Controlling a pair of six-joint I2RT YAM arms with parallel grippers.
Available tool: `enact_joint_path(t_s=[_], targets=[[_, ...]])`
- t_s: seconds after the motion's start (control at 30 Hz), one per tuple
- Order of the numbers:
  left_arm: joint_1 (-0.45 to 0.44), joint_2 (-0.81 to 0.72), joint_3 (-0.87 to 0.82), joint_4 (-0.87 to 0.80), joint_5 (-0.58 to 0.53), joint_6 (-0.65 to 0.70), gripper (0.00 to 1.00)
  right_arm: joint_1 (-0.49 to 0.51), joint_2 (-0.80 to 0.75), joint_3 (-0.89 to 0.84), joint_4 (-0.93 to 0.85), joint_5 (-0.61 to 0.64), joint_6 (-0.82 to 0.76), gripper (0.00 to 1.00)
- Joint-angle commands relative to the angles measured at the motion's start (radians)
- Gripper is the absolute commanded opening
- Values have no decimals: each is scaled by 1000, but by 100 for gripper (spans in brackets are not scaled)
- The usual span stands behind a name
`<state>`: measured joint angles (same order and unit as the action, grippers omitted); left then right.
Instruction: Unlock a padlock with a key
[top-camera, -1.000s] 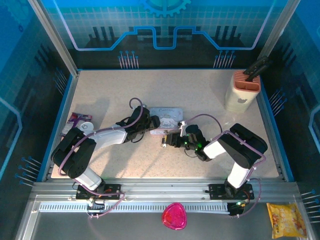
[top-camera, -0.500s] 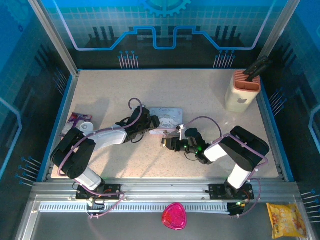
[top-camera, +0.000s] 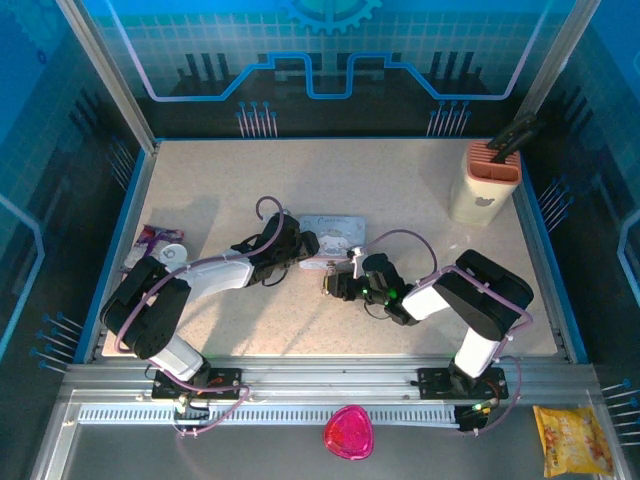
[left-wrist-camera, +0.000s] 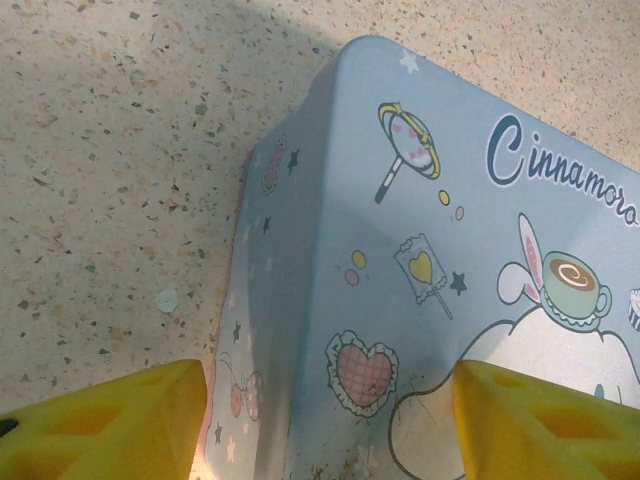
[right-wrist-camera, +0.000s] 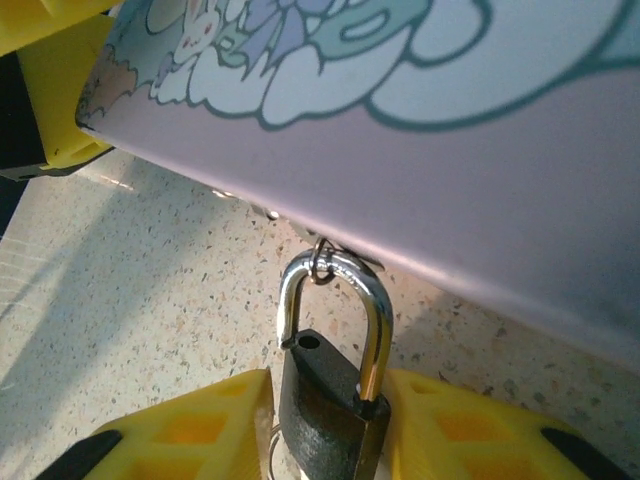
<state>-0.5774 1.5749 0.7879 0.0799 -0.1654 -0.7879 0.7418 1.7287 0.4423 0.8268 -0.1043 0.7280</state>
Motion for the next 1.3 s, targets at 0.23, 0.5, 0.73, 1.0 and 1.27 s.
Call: enact_joint_path(t_s=[0.23, 0.5, 0.73, 1.0, 1.27], targets=[[-16, -10, -30, -199, -110, -72, 64, 18, -5, -38, -9, 19, 3, 11], [-86, -22, -59, -184, -190, -192, 64, 35, -54, -68, -7, 118, 87, 5], [-145, -31, -115, -103, -181, -311, 62, 95, -79, -63, 17, 269, 233, 1], [-213, -59, -126, -91, -191, -354, 61, 93, -107, -108, 99, 375, 364, 0], [-254, -40, -129, -48, -166, -373, 61, 93, -139, -134, 120, 475, 470, 0]])
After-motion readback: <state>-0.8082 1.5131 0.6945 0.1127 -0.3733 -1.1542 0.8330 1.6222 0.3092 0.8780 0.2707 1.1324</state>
